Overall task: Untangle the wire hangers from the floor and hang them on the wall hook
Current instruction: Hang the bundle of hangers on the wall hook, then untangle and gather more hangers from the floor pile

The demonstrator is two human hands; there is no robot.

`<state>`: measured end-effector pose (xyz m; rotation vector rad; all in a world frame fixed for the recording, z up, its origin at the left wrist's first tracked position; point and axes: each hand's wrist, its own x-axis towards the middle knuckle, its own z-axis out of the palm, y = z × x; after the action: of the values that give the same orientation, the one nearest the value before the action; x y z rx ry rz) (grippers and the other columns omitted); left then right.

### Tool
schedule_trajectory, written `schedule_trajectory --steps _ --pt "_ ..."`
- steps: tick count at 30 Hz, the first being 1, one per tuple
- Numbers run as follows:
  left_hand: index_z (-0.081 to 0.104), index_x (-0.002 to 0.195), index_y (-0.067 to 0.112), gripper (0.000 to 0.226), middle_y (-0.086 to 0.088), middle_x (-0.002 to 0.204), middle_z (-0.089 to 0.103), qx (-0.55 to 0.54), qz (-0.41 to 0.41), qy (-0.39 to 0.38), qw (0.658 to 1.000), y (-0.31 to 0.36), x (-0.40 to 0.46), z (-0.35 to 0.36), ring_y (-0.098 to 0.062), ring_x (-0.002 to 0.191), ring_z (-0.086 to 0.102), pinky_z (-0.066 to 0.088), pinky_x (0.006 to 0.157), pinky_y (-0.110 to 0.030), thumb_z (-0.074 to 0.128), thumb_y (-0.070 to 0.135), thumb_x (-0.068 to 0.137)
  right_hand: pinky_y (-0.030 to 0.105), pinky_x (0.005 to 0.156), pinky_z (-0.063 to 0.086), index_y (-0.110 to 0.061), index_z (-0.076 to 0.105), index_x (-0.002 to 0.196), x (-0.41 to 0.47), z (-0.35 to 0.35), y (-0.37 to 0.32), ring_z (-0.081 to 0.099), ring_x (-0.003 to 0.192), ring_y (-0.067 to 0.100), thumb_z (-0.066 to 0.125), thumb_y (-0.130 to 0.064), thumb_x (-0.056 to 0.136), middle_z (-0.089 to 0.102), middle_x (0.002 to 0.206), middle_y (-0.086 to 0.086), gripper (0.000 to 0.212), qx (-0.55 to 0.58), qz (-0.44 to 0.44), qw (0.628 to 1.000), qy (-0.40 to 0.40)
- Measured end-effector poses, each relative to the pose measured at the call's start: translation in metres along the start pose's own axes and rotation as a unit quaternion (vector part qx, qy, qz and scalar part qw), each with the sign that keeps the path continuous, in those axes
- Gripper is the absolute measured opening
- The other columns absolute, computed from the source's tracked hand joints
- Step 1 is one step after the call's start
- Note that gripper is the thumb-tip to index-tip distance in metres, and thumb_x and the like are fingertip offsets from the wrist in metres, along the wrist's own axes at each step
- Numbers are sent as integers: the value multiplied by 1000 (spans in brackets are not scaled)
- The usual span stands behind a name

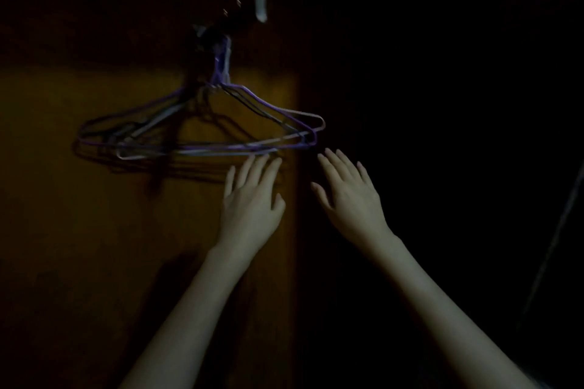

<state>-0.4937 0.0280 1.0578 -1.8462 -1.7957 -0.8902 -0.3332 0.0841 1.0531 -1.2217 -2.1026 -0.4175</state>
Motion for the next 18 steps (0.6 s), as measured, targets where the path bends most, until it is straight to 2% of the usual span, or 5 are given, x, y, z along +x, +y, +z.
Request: schedule_trajectory --steps 2,5,10,14,18 --pt "21 148 25 61 3 156 18 -19 18 -14 1000 15 -21 13 -14 145 5 -3 116 -36 47 26 93 34 117 0 -22 15 148 -35 -5 9 4 144 11 29 -45 98 13 156 -2 57 -18 23 999 -23" --pt "18 149 25 62 2 157 13 -51 51 -34 997 39 -53 29 -14 146 1 -8 115 -34 46 26 94 35 116 -1 -20 16 148 -85 -8 23 5 144 14 30 -45 97 14 156 0 58 -43 53 997 -37" --pt "20 148 24 63 0 157 14 -112 120 -80 983 94 -110 60 -13 144 -2 -8 114 -36 50 24 92 46 111 26 -13 38 140 -180 -8 63 32 137 24 26 -45 92 39 146 9 59 -94 121 986 -62" --pt "18 149 25 62 1 157 13 -152 159 -135 966 145 -148 87 -14 145 -1 -7 116 -37 47 26 94 49 107 32 -12 43 137 -251 -7 105 39 134 23 28 -44 92 45 142 8 57 -146 161 972 -94" --pt "24 148 20 64 -5 155 22 -154 201 -172 952 197 -182 121 -21 145 11 2 116 -42 53 22 91 48 105 35 -12 47 134 -314 -13 143 42 132 22 28 -45 90 48 140 6 58 -185 224 948 -129"
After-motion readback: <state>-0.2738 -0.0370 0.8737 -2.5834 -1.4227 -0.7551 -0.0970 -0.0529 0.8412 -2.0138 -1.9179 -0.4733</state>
